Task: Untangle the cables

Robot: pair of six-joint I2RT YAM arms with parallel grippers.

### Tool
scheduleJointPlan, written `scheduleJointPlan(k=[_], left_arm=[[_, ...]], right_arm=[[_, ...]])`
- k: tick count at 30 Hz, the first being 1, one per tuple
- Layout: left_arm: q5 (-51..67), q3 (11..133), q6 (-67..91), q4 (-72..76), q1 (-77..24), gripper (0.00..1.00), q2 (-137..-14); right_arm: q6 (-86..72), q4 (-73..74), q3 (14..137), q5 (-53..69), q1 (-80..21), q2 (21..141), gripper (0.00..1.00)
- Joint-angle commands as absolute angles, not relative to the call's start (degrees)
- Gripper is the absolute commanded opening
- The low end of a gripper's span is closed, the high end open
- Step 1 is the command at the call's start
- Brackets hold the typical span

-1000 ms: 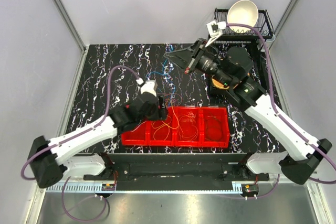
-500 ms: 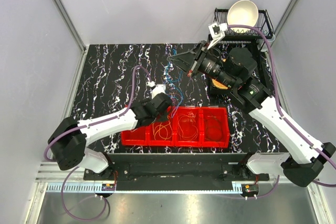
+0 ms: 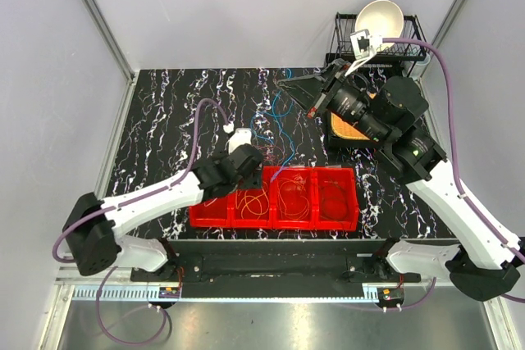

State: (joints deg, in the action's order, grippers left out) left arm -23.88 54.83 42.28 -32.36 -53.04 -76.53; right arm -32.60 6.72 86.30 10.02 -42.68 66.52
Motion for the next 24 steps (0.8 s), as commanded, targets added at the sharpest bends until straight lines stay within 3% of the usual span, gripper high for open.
scheduleJointPlan(k=[1,10,24], left_arm=[[-24.8,59.3,43.1,-34.3,-54.3,0.70,-70.4],[-34.6,59.7,54.3,-54.6,-54.7,0.69,-57.1],[-32.2,57.8,32.4,-58.2,-54.7,0.76,-65.4]], right_arm=[[-31.0,7.3,86.9,7.8,-43.2,65.6,0.00],[-31.0,7.4,85.2,7.2,-43.1,64.9,0.00],[-32.9,7.0,83.5,9.1,-43.1,65.9,0.00]])
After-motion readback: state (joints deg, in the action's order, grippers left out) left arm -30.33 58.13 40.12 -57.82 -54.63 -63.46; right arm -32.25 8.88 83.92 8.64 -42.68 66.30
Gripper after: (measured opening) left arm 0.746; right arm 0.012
